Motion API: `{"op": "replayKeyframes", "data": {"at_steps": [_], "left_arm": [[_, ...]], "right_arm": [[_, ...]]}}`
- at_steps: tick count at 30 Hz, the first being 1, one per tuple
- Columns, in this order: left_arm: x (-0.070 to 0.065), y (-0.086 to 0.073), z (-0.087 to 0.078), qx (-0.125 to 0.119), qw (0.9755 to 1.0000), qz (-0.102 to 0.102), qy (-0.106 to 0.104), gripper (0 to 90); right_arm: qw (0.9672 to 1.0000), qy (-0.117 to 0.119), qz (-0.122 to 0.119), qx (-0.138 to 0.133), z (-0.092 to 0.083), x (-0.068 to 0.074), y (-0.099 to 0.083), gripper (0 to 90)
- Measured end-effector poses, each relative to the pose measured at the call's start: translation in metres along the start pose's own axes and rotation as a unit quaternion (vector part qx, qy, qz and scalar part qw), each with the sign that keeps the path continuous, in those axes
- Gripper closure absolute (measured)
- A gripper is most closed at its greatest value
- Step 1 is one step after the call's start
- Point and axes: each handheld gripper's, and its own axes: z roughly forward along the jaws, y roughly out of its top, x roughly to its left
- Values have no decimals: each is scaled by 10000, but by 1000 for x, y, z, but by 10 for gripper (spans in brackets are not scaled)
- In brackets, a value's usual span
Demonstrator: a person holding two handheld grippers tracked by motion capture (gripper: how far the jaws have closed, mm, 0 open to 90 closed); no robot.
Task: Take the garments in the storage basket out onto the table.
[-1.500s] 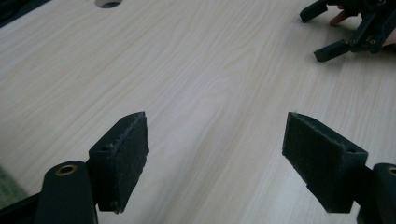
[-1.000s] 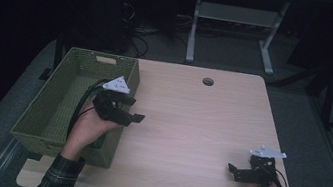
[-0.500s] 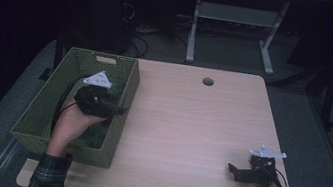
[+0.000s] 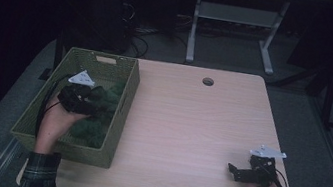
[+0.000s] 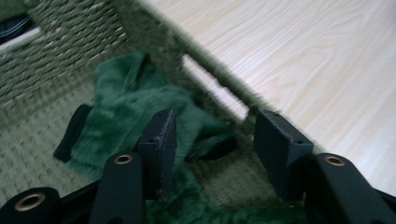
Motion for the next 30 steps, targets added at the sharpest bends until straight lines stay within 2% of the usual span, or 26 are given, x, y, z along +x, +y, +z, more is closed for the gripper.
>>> {"op": "replayKeyframes", "data": {"at_steps": [3,7,9,13,15,24,26,30], "left_arm": [[4,-4,8,122,9999,-50,51,475],[8,-7,16,264,9996,-14,91,475],[13,-9,23,413,9989,-80,212,462],[15,-12,30,536,9983,-70,221,462],[19,-15,35,740,9968,-91,303,457],[25,-23,45,974,9945,-232,301,424],[26,-26,49,1128,9928,-245,314,424],[27,-27,53,1258,9912,-255,316,441]], "right_arm": [[10000,1,1,0,0,0,0,0],[10000,3,0,0,0,0,0,0],[10000,0,0,1,0,0,0,0],[10000,2,1,0,0,0,0,0],[10000,1,0,1,0,0,0,0],[10000,-6,9,1,0,0,0,0],[10000,-6,11,1,0,0,0,0],[10000,-5,7,1,0,0,0,0]]}}
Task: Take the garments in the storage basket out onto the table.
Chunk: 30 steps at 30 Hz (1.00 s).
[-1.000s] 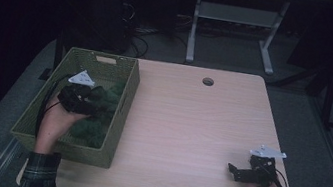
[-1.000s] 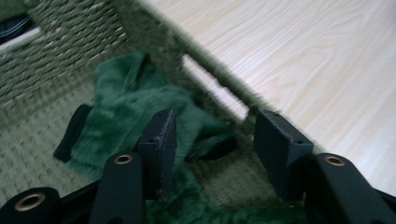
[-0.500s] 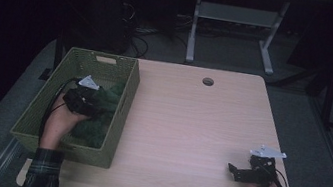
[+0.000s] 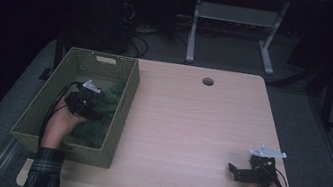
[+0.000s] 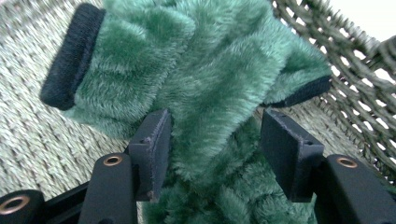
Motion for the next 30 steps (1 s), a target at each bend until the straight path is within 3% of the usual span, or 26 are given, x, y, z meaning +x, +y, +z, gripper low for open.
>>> {"op": "replayKeyframes", "data": {"at_steps": [4,5,6,8,12,17,21,26,30], "left_arm": [[1,-2,3,162,9999,-37,42,507],[1,-2,3,223,9997,-52,58,587],[1,-2,4,267,9996,-73,44,587],[1,-2,4,334,9990,-269,-122,733],[2,-2,2,391,9981,-395,-254,793],[5,-2,-6,93,9967,-606,-536,805],[7,-3,-16,-222,9951,-655,-703,806],[7,-3,-30,-629,9927,-705,-752,816],[7,-3,-42,-975,9893,-718,-811,824]], "right_arm": [[10000,0,0,0,0,0,0,0],[10000,0,1,-1,0,0,0,0],[10000,0,1,-1,0,0,0,0],[10000,0,3,-1,0,0,0,0],[10000,0,2,-1,0,0,0,0],[10000,0,3,-1,0,0,0,0],[10000,1,2,-1,0,0,0,0],[10000,0,-1,-1,0,0,0,0],[10000,-1,-2,-2,0,0,0,0]]}}
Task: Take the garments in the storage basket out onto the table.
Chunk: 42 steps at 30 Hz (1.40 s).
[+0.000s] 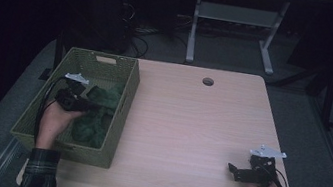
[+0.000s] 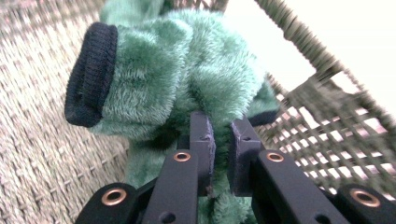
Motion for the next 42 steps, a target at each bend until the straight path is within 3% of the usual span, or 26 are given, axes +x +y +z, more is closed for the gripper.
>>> {"op": "replayKeyframes", "data": {"at_steps": [6,15,23,39,42], "left_arm": [[-4,2,-17,-543,9985,-38,-90,835],[-7,9,-34,-850,9963,-48,-85,844],[-11,26,-57,-1257,9921,-17,-41,847],[-24,55,-94,-1631,9864,184,-19,852],[-28,65,-106,-1742,9843,269,-32,852]], "right_arm": [[10000,1,2,1,0,0,0,0],[10000,-4,6,-3,0,0,0,0],[10000,-4,6,-3,0,0,0,0],[10000,-5,8,-7,0,0,0,0],[10000,-4,8,-7,0,0,0,0]]}}
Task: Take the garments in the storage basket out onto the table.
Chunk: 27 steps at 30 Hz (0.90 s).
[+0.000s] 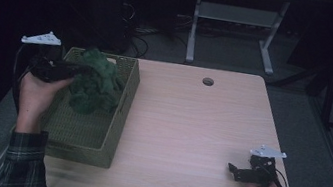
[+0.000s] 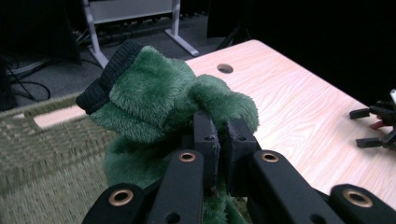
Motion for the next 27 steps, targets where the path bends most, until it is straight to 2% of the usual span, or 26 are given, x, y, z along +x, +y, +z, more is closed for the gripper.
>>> {"op": "replayKeyframes", "data": {"at_steps": [10,14,20,27], "left_arm": [[-15,33,-13,-247,9993,246,-108,854],[-25,45,-14,-336,9986,353,-225,855],[-38,54,-5,-382,9974,452,-402,854],[-58,59,21,-363,9953,543,-711,854]], "right_arm": [[10000,0,2,2,0,0,0,0],[10000,0,0,3,0,0,0,0],[10000,0,-1,1,0,0,0,0],[10000,0,-1,1,0,0,0,0]]}}
